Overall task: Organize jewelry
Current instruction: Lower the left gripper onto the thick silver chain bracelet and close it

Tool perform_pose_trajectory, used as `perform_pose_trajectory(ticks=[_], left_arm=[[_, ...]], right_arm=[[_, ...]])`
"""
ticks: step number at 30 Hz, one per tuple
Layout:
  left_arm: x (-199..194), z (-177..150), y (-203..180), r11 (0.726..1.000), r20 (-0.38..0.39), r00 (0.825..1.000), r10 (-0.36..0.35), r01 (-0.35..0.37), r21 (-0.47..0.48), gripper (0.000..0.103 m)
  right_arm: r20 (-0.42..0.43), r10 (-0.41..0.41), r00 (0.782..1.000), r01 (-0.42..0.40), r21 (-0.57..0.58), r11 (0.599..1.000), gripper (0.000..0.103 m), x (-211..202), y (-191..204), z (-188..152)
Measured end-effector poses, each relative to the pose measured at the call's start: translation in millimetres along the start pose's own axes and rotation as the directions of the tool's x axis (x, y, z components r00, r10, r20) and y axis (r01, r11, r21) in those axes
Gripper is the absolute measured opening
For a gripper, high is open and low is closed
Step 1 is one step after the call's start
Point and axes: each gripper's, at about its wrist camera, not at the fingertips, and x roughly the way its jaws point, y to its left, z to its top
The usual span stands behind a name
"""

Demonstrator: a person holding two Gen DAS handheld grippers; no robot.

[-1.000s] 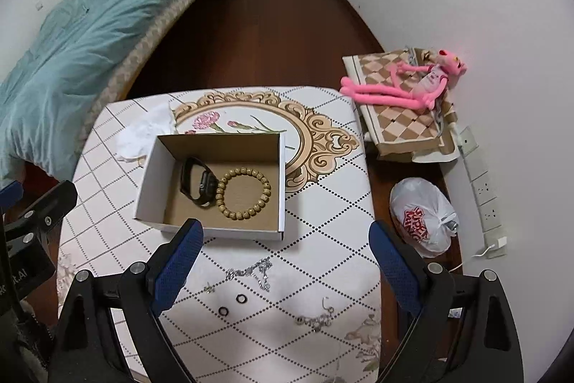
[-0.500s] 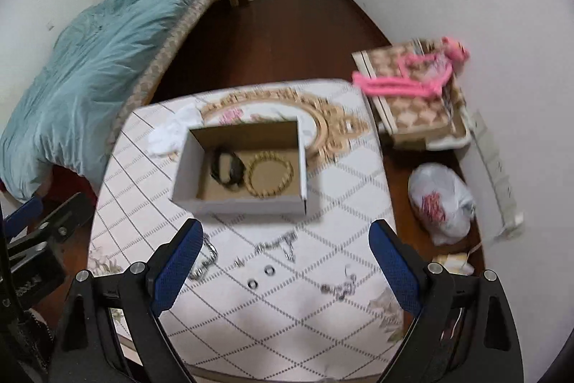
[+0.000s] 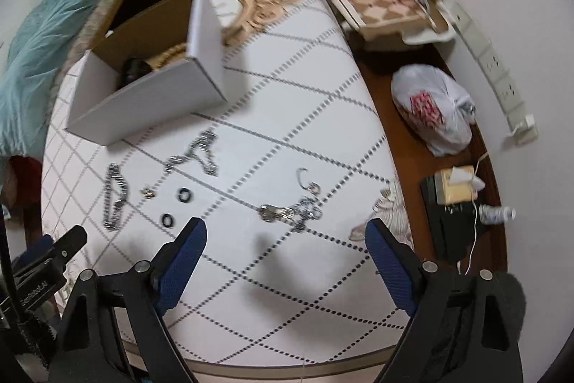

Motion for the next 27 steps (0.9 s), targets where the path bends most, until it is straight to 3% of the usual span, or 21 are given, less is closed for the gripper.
perform_pose_trajectory(ticks=[3,4,6,10,14,19,22,27], left_arm=[[12.3,4.9,-4.4,0.999,-0.014,0.999,-0.031,0.032,0.014,0.096],[16.4,6.5,-5.6,0.999,-0.022,0.999,-0.035,0.035,0.016,0.092],[24.1,9.0,-8.2,0.999,-0.037,0.998,-0.045,0.046,0.024,0.070],[24.1,8.4,-26.4,0.993,-0.004,1.000,0.006,-0.006,0.116,0.058],[18.5,2.0,-44.9,0.982,0.026,1.000,-0.008,0.003,0.191,0.012],[12.3,-4.6,-43.4,0.986,0.023,0.998,-0.058,0.054,0.159,0.008],[4.3,-13.9,-37.5,0.985,0.022,0.997,-0.073,0.069,0.155,0.001],[-6.0,-26.3,-25.4,0.989,0.011,0.994,-0.107,0.106,0.107,0.000]], right_arm=[[-0.009,0.000,1.000,0.001,0.033,0.999,0.088,7.8,-11.0,0.3],[-0.013,0.001,1.000,0.000,0.041,0.999,0.086,10.0,-13.6,1.7],[-0.018,0.001,1.000,0.000,0.053,0.999,0.084,12.7,-17.0,3.3],[-0.010,-0.007,1.000,0.007,0.064,0.998,0.084,13.3,-21.5,5.8],[0.002,-0.013,1.000,0.013,0.093,0.996,0.080,12.9,-29.4,7.6],[-0.009,-0.018,1.000,0.019,0.133,0.991,0.072,15.2,-39.2,2.1],[-0.014,-0.012,1.000,0.014,0.130,0.991,0.070,17.8,-40.5,-2.8],[0.000,-0.008,1.000,0.008,0.092,0.996,0.063,23.8,-30.3,-6.7]])
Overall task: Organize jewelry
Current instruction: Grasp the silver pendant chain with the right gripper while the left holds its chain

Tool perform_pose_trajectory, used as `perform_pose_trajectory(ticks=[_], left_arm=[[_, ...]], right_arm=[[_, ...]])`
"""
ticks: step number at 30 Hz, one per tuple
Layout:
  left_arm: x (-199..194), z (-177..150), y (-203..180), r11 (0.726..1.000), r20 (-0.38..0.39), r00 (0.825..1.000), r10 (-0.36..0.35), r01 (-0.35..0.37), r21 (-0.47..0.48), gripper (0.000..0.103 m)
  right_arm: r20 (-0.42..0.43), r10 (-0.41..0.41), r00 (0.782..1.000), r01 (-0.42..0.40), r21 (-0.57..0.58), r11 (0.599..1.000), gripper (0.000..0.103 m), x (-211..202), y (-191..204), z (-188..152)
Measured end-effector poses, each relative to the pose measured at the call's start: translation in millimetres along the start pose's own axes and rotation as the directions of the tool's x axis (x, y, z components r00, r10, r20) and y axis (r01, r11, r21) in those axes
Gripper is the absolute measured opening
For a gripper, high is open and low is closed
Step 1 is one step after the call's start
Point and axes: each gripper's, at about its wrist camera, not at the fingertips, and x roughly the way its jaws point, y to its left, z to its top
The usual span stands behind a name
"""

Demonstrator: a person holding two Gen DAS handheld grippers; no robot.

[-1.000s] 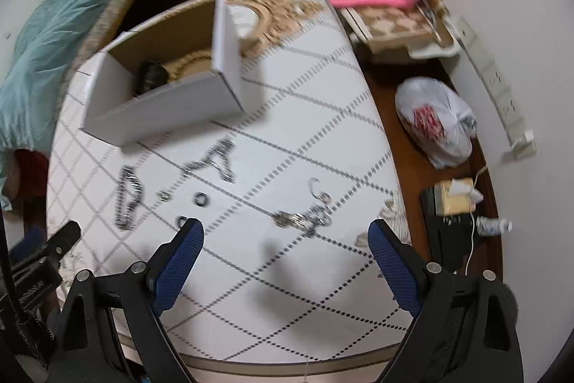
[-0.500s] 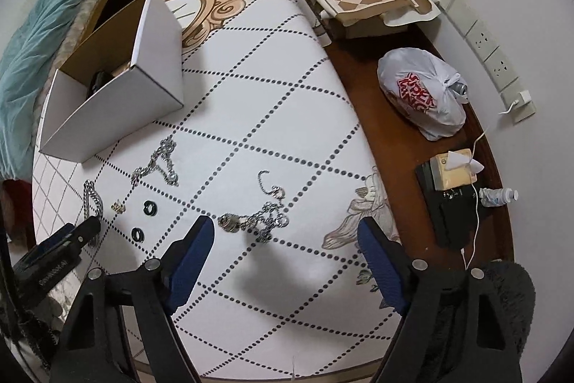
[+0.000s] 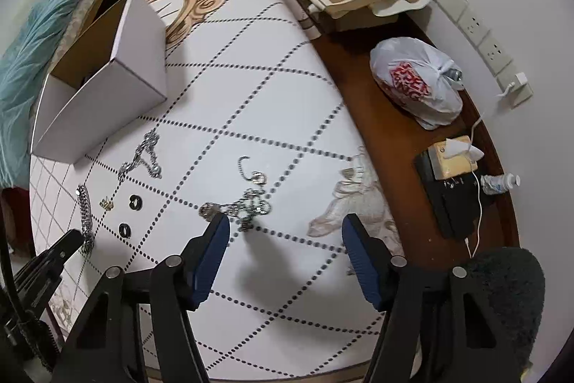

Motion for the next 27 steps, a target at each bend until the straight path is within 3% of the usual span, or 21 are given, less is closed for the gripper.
perform_pose_trajectory(ticks=[5,7,14,20,22,23,24,25,27], left_arm=[[-12.7,-1.3,17.5,0.998,0.009,1.000,-0.029,0.030,-0.051,0.000],[-20.2,-2.3,20.3,0.997,0.020,0.999,-0.041,0.042,-0.060,0.000],[-48.0,1.2,29.3,0.989,0.070,0.993,-0.096,0.104,-0.109,0.000],[-53.6,10.6,41.6,0.972,0.082,0.986,-0.148,0.160,-0.172,0.006],[-42.6,12.0,44.1,0.973,0.052,0.991,-0.126,0.133,-0.189,0.014],[-35.7,11.1,46.6,0.973,0.043,0.992,-0.120,0.126,-0.193,0.029],[-31.2,10.4,47.7,0.974,0.034,0.993,-0.113,0.118,-0.194,0.054],[-24.4,8.8,48.8,0.974,0.021,0.994,-0.111,0.113,-0.194,0.061],[-13.9,4.5,48.3,0.976,0.006,0.993,-0.117,0.116,-0.187,0.061]], right_arm=[[0.047,-0.048,0.998,0.051,-0.072,0.996,0.040,5.4,16.7,-1.4],[0.072,-0.070,0.995,0.078,-0.119,0.990,0.004,5.5,24.4,-2.2],[0.087,0.064,0.994,-0.054,-0.109,0.993,0.004,-14.6,29.7,-5.6],[0.134,0.200,0.970,-0.195,-0.054,0.979,0.003,-56.3,23.9,1.9],[0.141,0.229,0.963,-0.225,-0.044,0.973,0.003,-66.7,22.4,5.8],[0.144,0.238,0.961,-0.235,-0.039,0.971,0.003,-70.1,22.0,7.2],[0.144,0.246,0.959,-0.243,-0.040,0.969,0.003,-73.6,22.8,8.7],[0.147,0.248,0.958,-0.245,-0.041,0.969,0.002,-75.4,23.0,9.7],[0.150,0.243,0.958,-0.238,-0.051,0.970,0.002,-76.5,25.0,11.3]])
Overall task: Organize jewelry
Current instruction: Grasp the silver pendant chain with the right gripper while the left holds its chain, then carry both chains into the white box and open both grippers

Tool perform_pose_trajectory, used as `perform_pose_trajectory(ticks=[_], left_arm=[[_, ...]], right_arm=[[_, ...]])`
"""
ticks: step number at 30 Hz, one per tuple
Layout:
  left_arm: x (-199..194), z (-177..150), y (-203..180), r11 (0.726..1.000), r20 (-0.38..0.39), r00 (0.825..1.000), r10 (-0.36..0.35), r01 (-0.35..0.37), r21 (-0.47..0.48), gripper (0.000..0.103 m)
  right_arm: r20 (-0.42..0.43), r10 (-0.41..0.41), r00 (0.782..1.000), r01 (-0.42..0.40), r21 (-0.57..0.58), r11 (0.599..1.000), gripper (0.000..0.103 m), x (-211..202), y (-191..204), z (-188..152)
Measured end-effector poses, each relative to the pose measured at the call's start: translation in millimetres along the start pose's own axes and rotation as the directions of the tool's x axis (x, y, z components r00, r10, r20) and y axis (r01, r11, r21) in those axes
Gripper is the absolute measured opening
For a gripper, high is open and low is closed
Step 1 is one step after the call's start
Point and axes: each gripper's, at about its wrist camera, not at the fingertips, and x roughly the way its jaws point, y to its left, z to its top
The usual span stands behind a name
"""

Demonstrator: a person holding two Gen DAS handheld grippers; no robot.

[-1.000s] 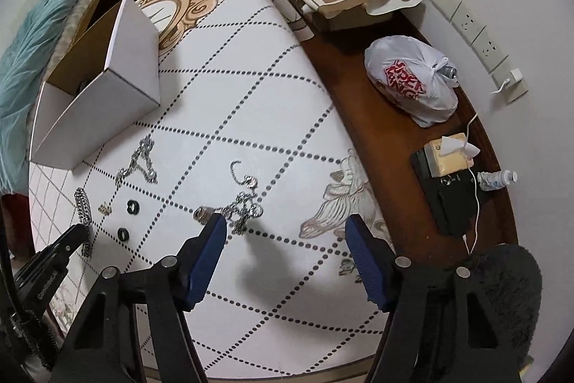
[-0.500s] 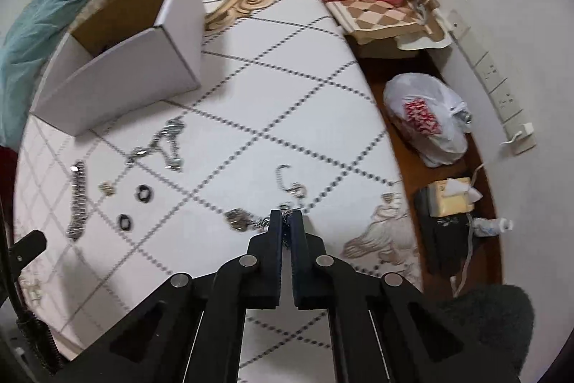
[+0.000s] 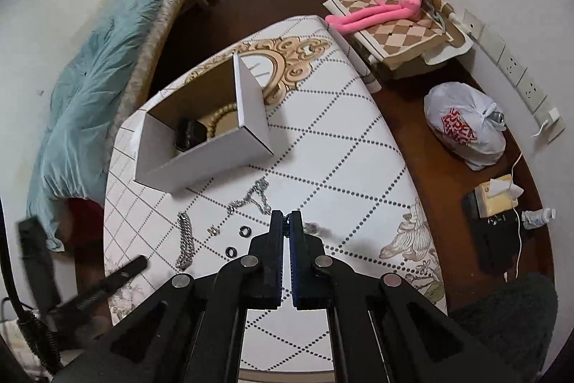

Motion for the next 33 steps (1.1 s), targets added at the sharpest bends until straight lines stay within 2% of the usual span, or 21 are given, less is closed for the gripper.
perform_pose_trajectory(ticks=[6,8,10,11,12,13,14,15,19,25,29,33], left_arm=[[27.0,-9.3,-13.7,0.997,-0.026,0.999,0.042,-0.040,0.064,0.061],[31.4,-8.6,-24.7,0.990,0.010,0.997,0.082,-0.083,0.112,0.060],[37.2,-6.0,-33.7,0.982,0.011,0.994,0.106,-0.106,0.159,0.060],[40.3,-5.9,-41.9,0.968,0.029,0.989,0.146,-0.149,0.201,0.051],[42.5,-6.5,-49.2,0.952,0.049,0.982,0.184,-0.190,0.241,0.036],[43.8,-7.0,-53.8,0.939,0.061,0.976,0.207,-0.216,0.268,0.029],[44.3,-6.1,-57.5,0.938,0.058,0.979,0.197,-0.205,0.281,0.012],[44.5,-4.0,-57.6,0.945,0.042,0.982,0.187,-0.191,0.267,0.008],[36.9,1.0,-48.5,0.976,0.022,0.994,0.109,-0.111,0.187,0.005],[-9.0,0.2,-38.4,0.991,0.057,0.998,0.007,-0.014,0.130,0.005],[-47.8,9.6,-35.7,0.990,0.082,0.993,-0.085,0.074,0.121,0.005],[-83.8,33.4,-48.3,0.981,0.124,0.979,-0.163,0.147,0.128,0.005]], right_arm=[[-0.028,-0.038,0.999,0.038,-0.012,0.999,0.002,18.4,-4.6,-5.1],[-0.040,-0.052,0.998,0.052,-0.018,0.999,0.002,24.7,-5.8,-7.9],[-0.052,-0.057,0.997,0.056,-0.017,0.998,0.002,30.0,-7.7,-10.6],[-0.059,-0.061,0.996,0.060,-0.015,0.998,0.002,32.5,-8.6,-11.8],[-0.062,-0.064,0.996,0.063,-0.014,0.998,0.001,33.7,-9.5,-12.7],[-0.065,-0.067,0.996,0.066,-0.013,0.998,0.001,35.0,-10.3,-13.7],[-0.067,-0.069,0.995,0.068,-0.013,0.998,0.001,35.9,-10.6,-13.9],[-0.069,-0.070,0.995,0.069,-0.013,0.998,0.001,36.5,-10.9,-13.9],[-0.069,-0.059,0.996,0.058,-0.015,0.998,0.001,35.8,-9.2,-13.8],[-0.063,0.011,0.998,-0.013,-0.035,0.999,0.001,17.7,6.8,-8.3],[-0.044,0.075,0.996,-0.077,-0.051,0.996,0.001,-2.7,22.8,1.7],[-0.013,0.149,0.989,-0.149,-0.075,0.986,0.001,-26.8,43.2,23.1]])
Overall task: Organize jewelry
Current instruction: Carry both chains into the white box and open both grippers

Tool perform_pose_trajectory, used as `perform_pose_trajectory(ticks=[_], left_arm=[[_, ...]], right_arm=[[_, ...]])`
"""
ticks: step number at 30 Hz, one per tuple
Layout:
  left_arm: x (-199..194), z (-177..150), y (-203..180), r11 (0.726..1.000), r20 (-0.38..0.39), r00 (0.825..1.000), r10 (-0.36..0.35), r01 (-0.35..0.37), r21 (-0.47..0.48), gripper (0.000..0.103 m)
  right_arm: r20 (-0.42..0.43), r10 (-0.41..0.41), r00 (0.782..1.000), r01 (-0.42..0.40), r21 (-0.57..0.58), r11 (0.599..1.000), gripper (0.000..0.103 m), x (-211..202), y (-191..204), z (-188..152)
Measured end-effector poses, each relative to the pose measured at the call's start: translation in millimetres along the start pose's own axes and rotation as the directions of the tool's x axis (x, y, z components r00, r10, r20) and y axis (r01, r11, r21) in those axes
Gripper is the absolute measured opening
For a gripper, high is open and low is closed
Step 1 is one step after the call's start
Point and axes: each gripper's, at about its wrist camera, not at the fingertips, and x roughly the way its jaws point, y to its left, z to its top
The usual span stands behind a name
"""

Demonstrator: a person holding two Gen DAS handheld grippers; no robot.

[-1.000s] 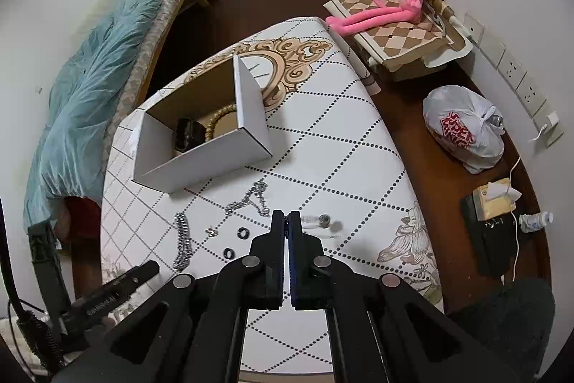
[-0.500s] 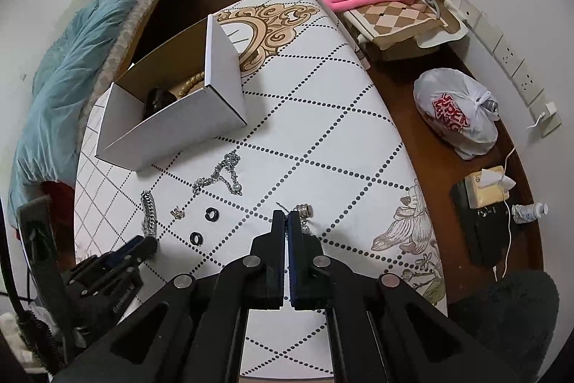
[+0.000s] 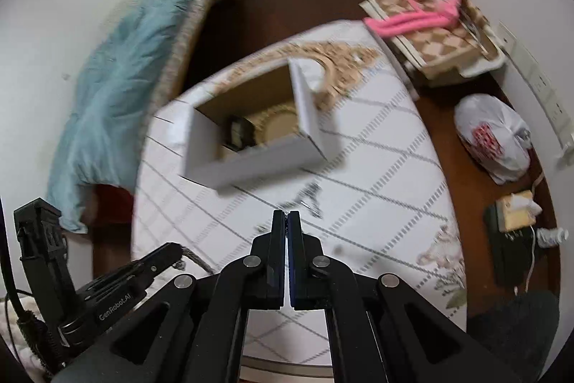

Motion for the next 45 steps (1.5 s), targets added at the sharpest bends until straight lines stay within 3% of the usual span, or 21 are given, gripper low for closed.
perform_pose_trajectory(ticks=[5,9,14,18,23,25,26,27,29,32,33,34,35,36,37,39,41,42,45], left_arm=[[-16.4,46.6,-20.5,0.998,0.047,0.998,-0.044,0.042,0.049,0.005],[3.4,90.6,-26.2,0.995,0.040,0.999,-0.011,0.007,0.098,0.005],[45.0,119.6,-12.3,0.994,-0.048,0.999,0.022,-0.017,0.104,0.006],[73.3,124.8,-0.5,0.996,-0.113,0.992,0.051,-0.042,0.083,0.006],[87.0,131.2,6.8,0.992,-0.138,0.983,0.119,-0.114,0.046,0.009],[88.4,134.5,8.3,0.988,-0.136,0.979,0.154,-0.150,0.043,0.014],[88.0,136.0,9.5,0.986,-0.125,0.978,0.165,-0.161,0.041,0.024],[87.4,137.0,10.3,0.984,-0.117,0.977,0.176,-0.172,0.040,0.046],[85.3,139.4,13.6,0.979,-0.091,0.975,0.204,-0.202,0.033,0.078],[83.1,142.5,17.8,0.969,-0.066,0.967,0.246,-0.245,0.027,0.080],[82.4,142.2,19.6,0.963,-0.059,0.961,0.270,-0.269,0.027,0.083],[81.9,141.9,20.9,0.958,-0.053,0.956,0.288,-0.287,0.027,0.089],[81.6,141.2,22.0,0.951,-0.047,0.950,0.309,-0.308,0.031,0.103],[80.5,140.1,22.4,0.943,-0.034,0.942,0.333,-0.332,0.036,0.103],[80.2,138.9,22.7,0.932,-0.021,0.933,0.360,-0.359,0.043,0.103],[80.8,135.7,23.3,0.915,-0.012,0.916,0.400,-0.399,0.050,0.103],[80.6,131.6,26.0,0.917,-0.015,0.917,0.398,-0.397,0.040,0.103],[80.9,129.6,26.8,0.916,-0.014,0.916,0.401,-0.400,0.038,0.103],[81.6,121.7,25.3,0.908,-0.008,0.909,0.417,-0.416,0.042,0.103]], right_arm=[[0.036,0.050,0.998,-0.048,-0.062,0.997,0.001,-15.7,27.8,40.8],[0.053,0.034,0.998,-0.028,-0.124,0.992,0.001,-8.7,46.2,76.3],[-0.014,0.003,1.000,-0.005,-0.155,0.988,0.001,30.8,52.6,116.7],[-0.089,-0.032,0.995,0.018,-0.160,0.987,0.001,71.3,50.7,137.6],[-0.162,-0.077,0.984,0.045,-0.189,0.981,0.001,109.0,47.2,147.5],[-0.192,-0.090,0.977,0.051,-0.199,0.979,0.001,120.7,46.4,150.5],[-0.202,-0.091,0.975,0.050,-0.198,0.979,0.001,123.7,45.8,151.5],[-0.216,-0.094,0.972,0.050,-0.200,0.978,0.001,127.1,46.1,152.0],[-0.260,-0.090,0.961,0.041,-0.189,0.981,0.002,135.4,44.8,153.6],[-0.309,-0.122,0.943,0.063,-0.194,0.979,0.005,145.5,42.6,151.7],[-0.313,-0.131,0.940,0.071,-0.196,0.978,0.014,147.6,41.9,150.8],[-0.314,-0.132,0.940,0.073,-0.193,0.979,0.031,148.3,40.4,150.6],[-0.309,-0.132,0.942,0.076,-0.188,0.979,0.040,147.7,38.9,149.2],[-0.302,-0.136,0.944,0.082,-0.187,0.979,0.056,146.7,38.0,147.8],[-0.285,-0.156,0.946,0.102,-0.197,0.975,0.061,144.8,37.6,145.2],[-0.252,-0.200,0.947,0.145,-0.220,0.965,0.062,141.7,38.1,141.8],[-0.203,-0.261,0.944,0.210,-0.241,0.948,0.075,136.6,38.1,135.9],[-0.187,-0.277,0.943,0.230,-0.241,0.943,0.086,134.3,37.3,134.2],[-0.113,-0.360,0.926,0.321,-0.265,0.909,0.090,126.7,37.8,123.0]])
